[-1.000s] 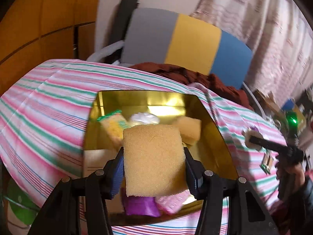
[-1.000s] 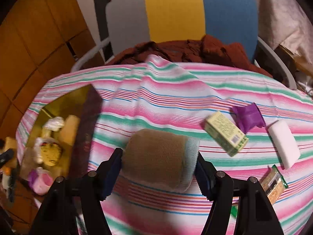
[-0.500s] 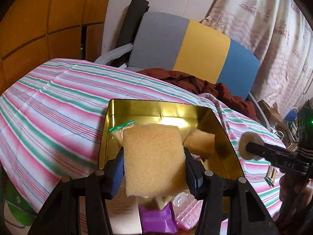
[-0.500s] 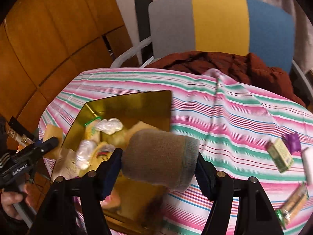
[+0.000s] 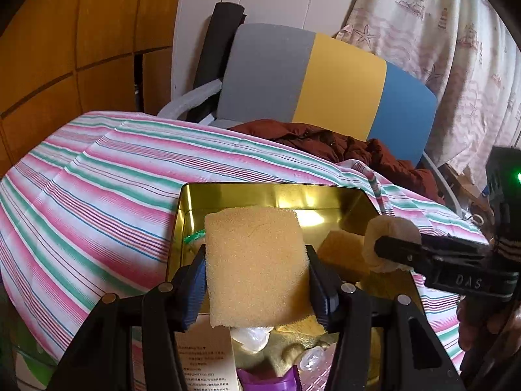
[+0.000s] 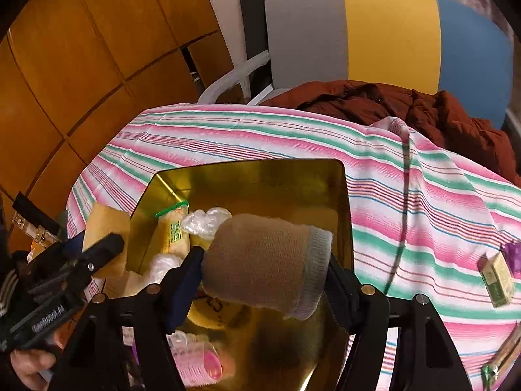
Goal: Organize objects
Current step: 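Place the sponge with the left gripper while the right gripper places the beige roll in the tray, then move both tools from the tray toward the remaining items, then grasp the green-and-white tea box with the left gripper, then grasp the purple sachet with the right gripper while the left gripper holds the tea box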
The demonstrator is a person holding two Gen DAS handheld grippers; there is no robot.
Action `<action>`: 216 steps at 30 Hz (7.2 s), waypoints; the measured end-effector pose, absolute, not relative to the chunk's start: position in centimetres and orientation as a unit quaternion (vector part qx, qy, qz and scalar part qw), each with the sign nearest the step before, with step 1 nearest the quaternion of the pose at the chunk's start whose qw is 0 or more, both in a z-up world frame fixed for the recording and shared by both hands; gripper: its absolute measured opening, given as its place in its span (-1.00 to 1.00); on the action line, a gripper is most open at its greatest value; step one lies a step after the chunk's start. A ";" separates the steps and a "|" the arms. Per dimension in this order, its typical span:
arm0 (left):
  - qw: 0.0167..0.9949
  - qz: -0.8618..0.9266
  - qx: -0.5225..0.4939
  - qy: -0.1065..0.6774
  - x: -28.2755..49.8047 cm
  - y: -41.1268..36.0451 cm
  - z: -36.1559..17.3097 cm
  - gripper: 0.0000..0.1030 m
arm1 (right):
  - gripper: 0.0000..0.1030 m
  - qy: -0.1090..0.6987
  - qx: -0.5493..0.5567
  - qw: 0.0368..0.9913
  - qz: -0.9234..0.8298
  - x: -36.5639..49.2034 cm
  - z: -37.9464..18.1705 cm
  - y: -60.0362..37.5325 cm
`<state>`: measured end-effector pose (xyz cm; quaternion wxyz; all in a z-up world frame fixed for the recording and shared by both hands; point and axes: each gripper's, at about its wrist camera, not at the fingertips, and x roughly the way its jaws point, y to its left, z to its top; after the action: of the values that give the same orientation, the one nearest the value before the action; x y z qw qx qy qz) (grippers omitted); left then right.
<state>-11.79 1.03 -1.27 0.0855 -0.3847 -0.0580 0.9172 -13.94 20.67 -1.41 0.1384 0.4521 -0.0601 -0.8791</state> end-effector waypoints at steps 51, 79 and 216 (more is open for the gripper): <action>0.066 0.921 -0.376 -0.080 -6.5 -2.4 -2.6 0.57 | 0.94 -0.047 0.416 0.076 -0.905 -6.9 -0.9 20.6; 0.144 0.904 -0.395 -0.072 -4.6 2.3 -2.5 0.52 | 0.99 -0.061 0.440 -0.026 -0.895 -2.9 -2.9 29.3; 0.364 0.827 -0.424 0.060 -8.4 35.2 -11.4 0.46 | -0.19 -0.333 0.499 -0.187 -0.778 -15.1 -9.7 57.0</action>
<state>-8.35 35.24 -11.38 0.3639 -0.4236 0.0600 0.8274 -15.08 56.97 -9.74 -0.1875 0.4987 -0.3332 -0.7779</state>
